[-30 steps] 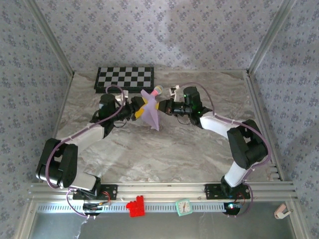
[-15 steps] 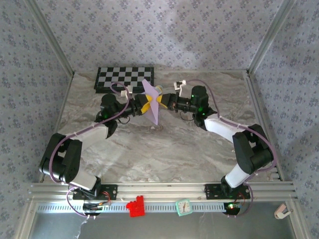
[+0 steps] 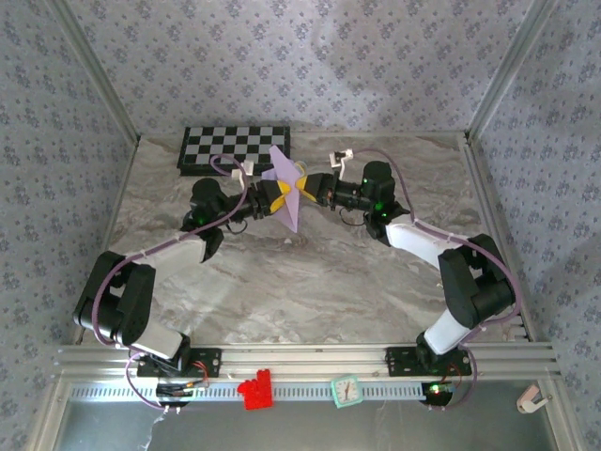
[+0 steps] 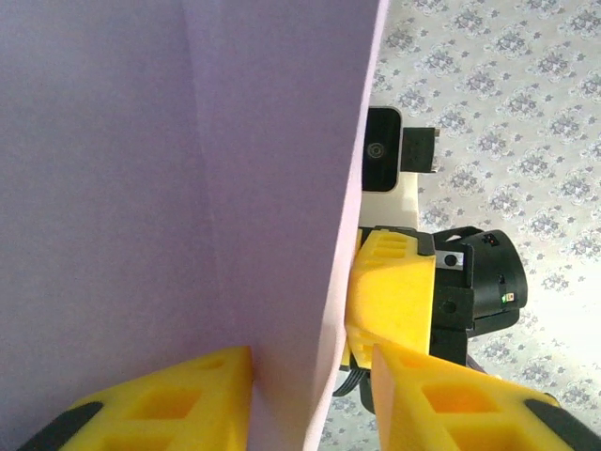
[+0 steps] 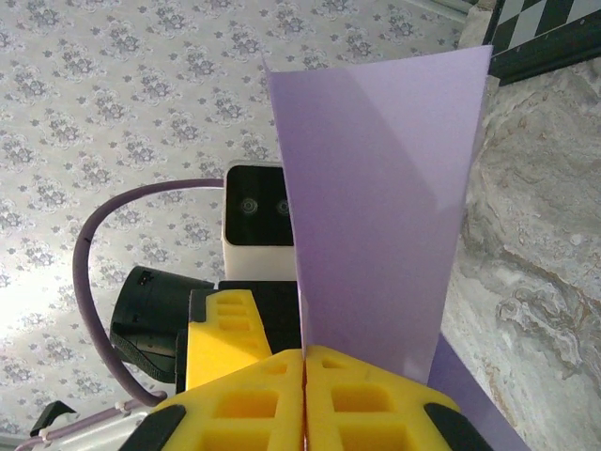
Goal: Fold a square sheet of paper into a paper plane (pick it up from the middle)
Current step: Turn over the paper at the center of the table.
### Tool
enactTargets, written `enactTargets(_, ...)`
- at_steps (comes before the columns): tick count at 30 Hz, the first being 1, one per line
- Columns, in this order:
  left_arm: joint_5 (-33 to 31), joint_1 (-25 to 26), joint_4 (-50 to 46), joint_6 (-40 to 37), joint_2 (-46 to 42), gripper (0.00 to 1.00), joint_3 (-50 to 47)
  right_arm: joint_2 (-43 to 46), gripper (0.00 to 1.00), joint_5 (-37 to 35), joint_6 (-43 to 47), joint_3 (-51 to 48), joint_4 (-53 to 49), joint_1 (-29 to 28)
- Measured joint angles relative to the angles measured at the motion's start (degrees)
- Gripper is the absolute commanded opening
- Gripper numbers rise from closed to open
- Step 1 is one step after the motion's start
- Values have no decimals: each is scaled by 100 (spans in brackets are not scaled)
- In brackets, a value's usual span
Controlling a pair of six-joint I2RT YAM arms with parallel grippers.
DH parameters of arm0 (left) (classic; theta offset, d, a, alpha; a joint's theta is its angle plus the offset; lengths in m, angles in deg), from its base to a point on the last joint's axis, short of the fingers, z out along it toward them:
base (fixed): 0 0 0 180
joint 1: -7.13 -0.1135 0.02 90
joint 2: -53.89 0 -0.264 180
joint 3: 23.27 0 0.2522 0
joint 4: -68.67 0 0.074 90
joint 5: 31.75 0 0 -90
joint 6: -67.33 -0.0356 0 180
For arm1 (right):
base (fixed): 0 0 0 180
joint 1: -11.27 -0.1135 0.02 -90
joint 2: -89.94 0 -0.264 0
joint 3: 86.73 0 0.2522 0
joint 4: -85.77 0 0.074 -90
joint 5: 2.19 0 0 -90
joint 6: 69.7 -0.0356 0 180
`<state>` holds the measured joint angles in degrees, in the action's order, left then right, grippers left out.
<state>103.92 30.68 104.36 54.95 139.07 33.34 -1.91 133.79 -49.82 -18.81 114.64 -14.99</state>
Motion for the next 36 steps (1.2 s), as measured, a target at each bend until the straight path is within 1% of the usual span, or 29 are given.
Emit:
enactTargets(4, 0, 0, 7, -57, 0, 24, 0, 0, 13, 2, -28, 0, 9, 24)
enactTargets(9, -2, 0, -42, -173, 0, 14, 2, 0, 24, 42, -103, 0, 2, 59)
enactTargets(13, -4, 0, -203, -334, 0, 11, 31, 0, 32, 83, -74, 0, -57, 136)
enactTargets(15, -24, 0, -393, -472, 0, 10, 63, 2, 38, 98, 28, 0, -175, 203)
enactTargets(17, -48, 0, -675, -640, -13, 10, 116, 52, 43, 76, 227, 0, -442, 273)
enactTargets(19, -109, 0, -1150, -903, -72, 10, 205, 181, 47, -17, 551, 0, -879, 358)
enactTargets(22, -356, 11, -2437, -1637, -208, 10, 566, 546, 51, -343, 1215, 0, -1812, 485)
enactTargets(25, -968, 111, -4105, -2612, -267, 10, 1246, 957, 53, -894, 2022, 94, -2946, 564)
enactTargets(28, -1963, 420, -5895, -3716, -210, 10, 2177, 1217, 53, -1504, 2730, 280, -3950, 577)
enactTargets(32, -3381, 935, -7525, -4725, 173, 10, 3265, 1460, 53, -2181, 3314, 343, -4839, 610)
enactTargets(36, -4896, 1392, -8793, -5289, 890, 9, 4041, 1596, 53, -2684, 3534, 341, -5447, 789)
